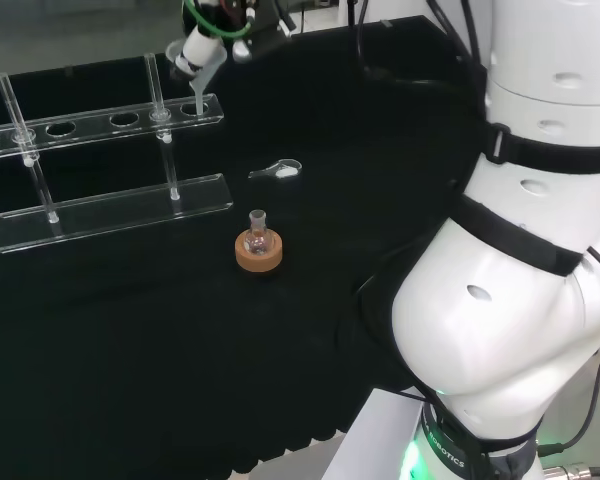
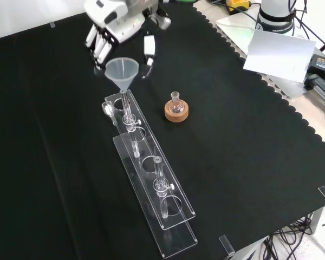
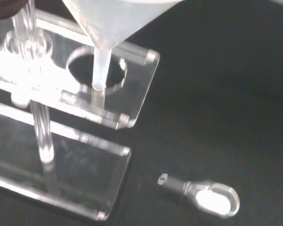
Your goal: Pick up the funnel from the transparent funnel stand.
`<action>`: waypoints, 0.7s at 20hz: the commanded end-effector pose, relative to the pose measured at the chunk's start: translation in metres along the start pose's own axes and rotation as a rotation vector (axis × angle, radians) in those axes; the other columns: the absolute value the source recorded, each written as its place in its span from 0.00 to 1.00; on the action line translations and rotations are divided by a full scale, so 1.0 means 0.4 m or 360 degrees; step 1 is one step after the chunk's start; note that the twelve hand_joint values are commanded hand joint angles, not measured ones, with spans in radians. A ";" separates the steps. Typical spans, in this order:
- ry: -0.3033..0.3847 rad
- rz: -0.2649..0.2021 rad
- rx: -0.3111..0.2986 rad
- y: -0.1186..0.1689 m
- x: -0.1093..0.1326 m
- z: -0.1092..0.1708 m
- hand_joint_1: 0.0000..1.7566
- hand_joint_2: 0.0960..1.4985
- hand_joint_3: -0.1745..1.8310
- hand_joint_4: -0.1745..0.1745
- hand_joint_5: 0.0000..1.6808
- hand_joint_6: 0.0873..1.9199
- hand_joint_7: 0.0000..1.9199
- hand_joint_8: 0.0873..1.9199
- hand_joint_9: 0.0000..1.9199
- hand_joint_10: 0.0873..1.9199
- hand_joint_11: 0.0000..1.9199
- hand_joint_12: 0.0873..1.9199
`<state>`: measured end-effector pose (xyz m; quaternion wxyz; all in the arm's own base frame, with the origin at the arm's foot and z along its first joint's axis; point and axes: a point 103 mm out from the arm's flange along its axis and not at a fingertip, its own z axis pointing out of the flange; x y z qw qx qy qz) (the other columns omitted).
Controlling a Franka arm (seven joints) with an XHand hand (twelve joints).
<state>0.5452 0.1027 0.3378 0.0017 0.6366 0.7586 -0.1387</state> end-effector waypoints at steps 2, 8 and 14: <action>-0.0039 0.0069 -0.0146 -0.095 -0.019 -0.124 0.48 0.45 0.33 0.70 0.54 0.36 0.51 0.37 0.53 0.23 0.33 0.64; -0.0037 0.0115 -0.0125 -0.183 -0.015 -0.138 0.48 0.45 0.34 0.70 0.54 0.36 0.51 0.37 0.53 0.23 0.33 0.63; -0.0039 0.0166 -0.0077 -0.269 -0.012 -0.102 0.48 0.45 0.34 0.69 0.54 0.36 0.51 0.37 0.54 0.22 0.34 0.63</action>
